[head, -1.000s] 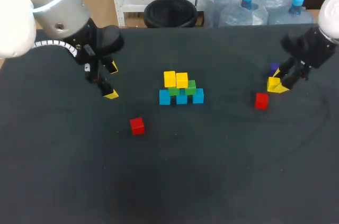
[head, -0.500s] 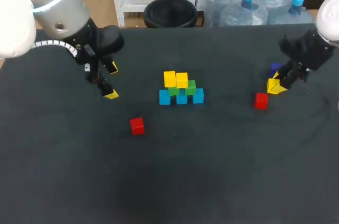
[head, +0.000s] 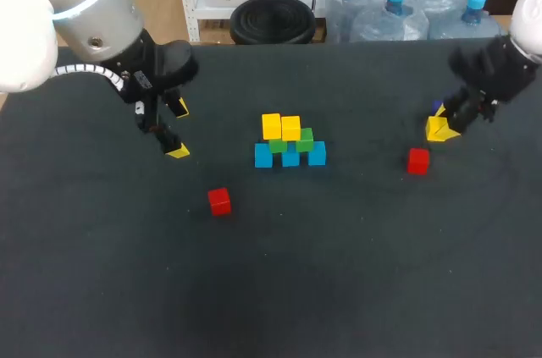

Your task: Place the blue cubes, place green cubes on the blue cubes, place the yellow cubes on the green cubes, then place the red cubes on the yellow cubes, and place purple cube on the red cubes.

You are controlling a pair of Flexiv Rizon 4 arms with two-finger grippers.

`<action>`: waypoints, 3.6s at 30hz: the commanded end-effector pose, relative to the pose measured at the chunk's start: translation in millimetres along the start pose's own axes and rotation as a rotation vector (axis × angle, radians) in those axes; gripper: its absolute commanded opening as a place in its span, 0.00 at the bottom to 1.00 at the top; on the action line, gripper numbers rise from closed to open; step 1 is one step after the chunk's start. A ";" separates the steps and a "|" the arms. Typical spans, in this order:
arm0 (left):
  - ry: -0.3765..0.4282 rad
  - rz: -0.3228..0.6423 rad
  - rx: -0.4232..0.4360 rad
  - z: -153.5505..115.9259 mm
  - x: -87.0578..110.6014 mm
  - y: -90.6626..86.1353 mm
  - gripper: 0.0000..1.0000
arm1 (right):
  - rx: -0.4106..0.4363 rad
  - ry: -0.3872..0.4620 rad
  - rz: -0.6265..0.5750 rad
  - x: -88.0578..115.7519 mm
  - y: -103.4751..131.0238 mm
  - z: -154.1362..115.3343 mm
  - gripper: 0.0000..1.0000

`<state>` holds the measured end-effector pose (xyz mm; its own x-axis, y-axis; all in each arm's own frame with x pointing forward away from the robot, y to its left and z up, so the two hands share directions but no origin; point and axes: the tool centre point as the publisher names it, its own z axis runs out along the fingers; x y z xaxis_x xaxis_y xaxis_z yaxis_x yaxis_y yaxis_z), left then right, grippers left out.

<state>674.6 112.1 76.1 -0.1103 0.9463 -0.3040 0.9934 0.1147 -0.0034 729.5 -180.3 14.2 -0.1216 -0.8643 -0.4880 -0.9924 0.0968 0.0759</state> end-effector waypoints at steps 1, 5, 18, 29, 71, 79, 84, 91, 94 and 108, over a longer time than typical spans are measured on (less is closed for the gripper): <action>-0.002 0.002 0.001 0.1 0.8 0.4 1.00 | 0.005 0.020 -0.028 -14.4 5.7 -11.9 0.00; -0.002 0.002 0.001 0.1 0.8 0.4 1.00 | 0.002 0.021 -0.049 -32.2 7.8 -18.8 0.00; -0.002 0.002 0.001 0.1 0.8 0.4 1.00 | 0.002 0.066 -0.131 -81.0 16.1 -8.2 0.00; -0.002 0.002 0.001 0.1 0.8 0.4 1.00 | 0.027 0.021 -0.101 -115.5 22.0 4.9 0.00; -0.002 0.002 0.001 0.1 0.8 0.4 1.00 | -0.042 0.007 -0.077 -187.8 37.1 60.1 0.00; -0.002 0.002 0.001 0.1 0.8 0.4 1.00 | -0.049 0.017 -0.087 -193.8 41.6 67.3 0.00; -0.002 0.002 0.001 0.1 0.8 0.4 1.00 | -0.050 0.017 -0.089 -197.3 41.8 67.6 0.00; -0.002 0.002 0.001 0.1 0.8 0.4 1.00 | -0.052 0.019 -0.095 -199.2 43.2 68.7 0.00; -0.002 0.002 0.001 0.1 0.8 0.4 1.00 | -0.053 0.020 -0.095 -199.5 43.4 69.6 0.00; -0.002 0.002 0.001 0.1 0.8 0.4 1.00 | -0.061 0.020 -0.097 -201.9 44.2 73.2 0.00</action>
<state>674.5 112.1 76.1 -0.1104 0.9463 -0.3039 0.9934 0.1147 -0.0034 707.2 33.5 53.0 -0.0242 -0.8774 -0.4792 -0.9967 -0.0157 0.0792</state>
